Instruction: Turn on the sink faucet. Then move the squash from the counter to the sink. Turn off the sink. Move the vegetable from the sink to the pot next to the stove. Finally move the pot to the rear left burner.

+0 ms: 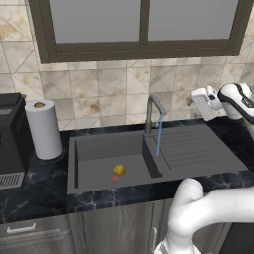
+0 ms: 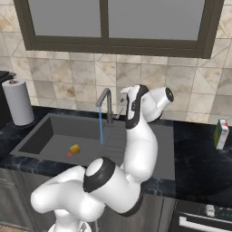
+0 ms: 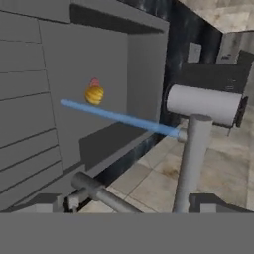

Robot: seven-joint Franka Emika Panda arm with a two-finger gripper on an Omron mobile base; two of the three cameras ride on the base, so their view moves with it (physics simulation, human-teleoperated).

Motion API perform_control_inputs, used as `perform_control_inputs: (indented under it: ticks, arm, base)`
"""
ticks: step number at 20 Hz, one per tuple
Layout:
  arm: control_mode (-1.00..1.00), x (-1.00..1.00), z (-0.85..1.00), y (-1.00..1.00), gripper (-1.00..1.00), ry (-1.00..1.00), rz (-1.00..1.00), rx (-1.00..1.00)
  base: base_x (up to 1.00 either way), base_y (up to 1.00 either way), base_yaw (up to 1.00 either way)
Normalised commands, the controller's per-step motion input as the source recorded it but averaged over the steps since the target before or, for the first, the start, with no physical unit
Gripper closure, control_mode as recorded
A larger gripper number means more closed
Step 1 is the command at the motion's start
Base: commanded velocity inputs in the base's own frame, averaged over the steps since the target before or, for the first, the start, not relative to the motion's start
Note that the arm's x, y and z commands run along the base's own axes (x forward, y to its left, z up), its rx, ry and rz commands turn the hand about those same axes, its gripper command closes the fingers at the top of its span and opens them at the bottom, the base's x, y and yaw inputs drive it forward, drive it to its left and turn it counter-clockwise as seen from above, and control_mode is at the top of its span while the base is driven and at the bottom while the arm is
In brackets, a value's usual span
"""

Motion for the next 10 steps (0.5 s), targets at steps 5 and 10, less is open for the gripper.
perform_control_inputs:
  ticks: [5,10]
  arm:
    - [-1.0,0.0,-0.46,0.01,-1.0,0.26,-0.28,0.09]
    - [-1.0,0.0,-0.13,0.0,-1.0,0.24,-0.23,0.16]
  base:
    - [0.0,0.0,0.0]
    - [0.0,0.0,0.0]
